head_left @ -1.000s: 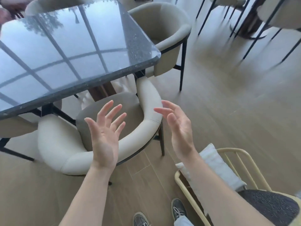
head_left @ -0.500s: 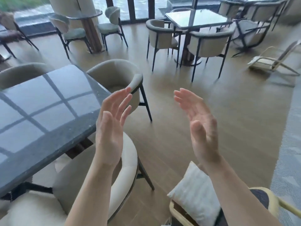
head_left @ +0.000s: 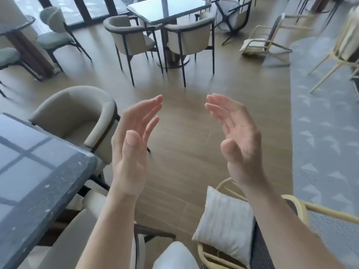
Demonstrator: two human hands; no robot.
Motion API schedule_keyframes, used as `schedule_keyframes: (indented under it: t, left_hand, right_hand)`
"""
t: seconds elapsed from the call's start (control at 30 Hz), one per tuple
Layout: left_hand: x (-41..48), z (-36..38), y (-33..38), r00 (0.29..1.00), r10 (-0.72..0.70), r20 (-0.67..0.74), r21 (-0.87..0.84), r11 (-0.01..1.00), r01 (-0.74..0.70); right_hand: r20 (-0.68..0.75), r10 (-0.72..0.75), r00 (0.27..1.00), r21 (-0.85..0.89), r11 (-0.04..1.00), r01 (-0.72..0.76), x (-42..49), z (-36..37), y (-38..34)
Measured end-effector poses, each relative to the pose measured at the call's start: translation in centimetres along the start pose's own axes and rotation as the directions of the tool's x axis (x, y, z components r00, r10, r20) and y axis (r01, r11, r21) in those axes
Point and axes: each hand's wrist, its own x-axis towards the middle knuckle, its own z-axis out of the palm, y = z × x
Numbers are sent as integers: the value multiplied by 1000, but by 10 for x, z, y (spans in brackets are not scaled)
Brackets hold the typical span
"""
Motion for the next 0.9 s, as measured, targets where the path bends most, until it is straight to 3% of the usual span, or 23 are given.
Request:
schedule_keyframes:
  t: [0.17,0.37,0.63,0.9]
  left_hand:
    - [57,63,-41,976,-6,217,-126,991,34]
    - [128,155,-86,881,68,468,-342,933,109]
    - [193,243,-106,632,190,751,-475,821,317]
    - [140,316,-79,363,297,883,-454,736,502]
  right_hand:
    - [-207,-29,978,-143,990,-1,13,-62,6]
    - [-452,-80,888,-327,941,-81,36,-127,-8]
    - [-667,-308,678,-545,823,-162,60,-154,-30]
    - [-767,-477,429,-619,724,-303,-19,-168,-74]
